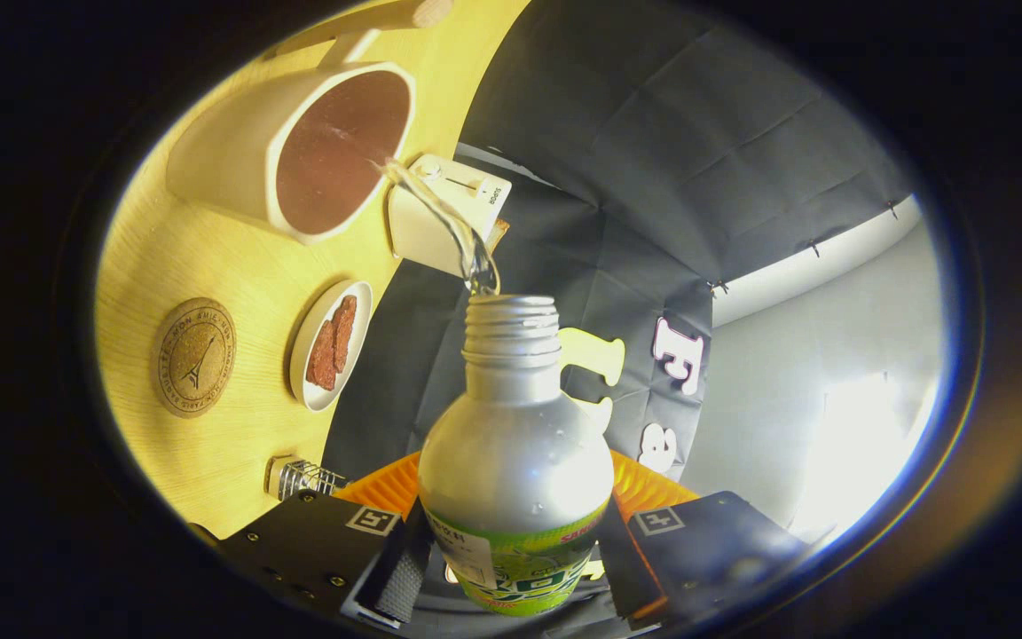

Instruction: Take the bottle from table, then pour the juice into the cup, finally place the bottle on the coaster

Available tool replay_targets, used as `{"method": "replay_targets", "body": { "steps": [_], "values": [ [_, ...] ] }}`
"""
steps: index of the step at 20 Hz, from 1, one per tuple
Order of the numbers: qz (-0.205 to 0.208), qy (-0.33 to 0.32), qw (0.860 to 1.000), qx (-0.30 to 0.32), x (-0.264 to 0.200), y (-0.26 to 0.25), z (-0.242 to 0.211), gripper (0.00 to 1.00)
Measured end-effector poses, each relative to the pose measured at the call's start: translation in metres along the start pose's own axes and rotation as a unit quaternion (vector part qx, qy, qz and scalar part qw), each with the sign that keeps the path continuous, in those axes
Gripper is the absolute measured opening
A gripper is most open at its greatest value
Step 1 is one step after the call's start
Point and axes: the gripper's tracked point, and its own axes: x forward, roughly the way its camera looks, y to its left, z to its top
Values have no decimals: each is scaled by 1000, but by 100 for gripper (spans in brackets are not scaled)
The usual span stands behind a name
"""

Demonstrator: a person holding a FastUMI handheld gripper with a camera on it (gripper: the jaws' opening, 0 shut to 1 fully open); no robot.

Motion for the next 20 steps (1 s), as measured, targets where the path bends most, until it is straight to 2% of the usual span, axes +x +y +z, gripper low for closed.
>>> {"method": "replay_targets", "body": {
  "steps": [20],
  "values": [
    [1,-17,998,-54,-2,-3,8,80]
  ]
}}
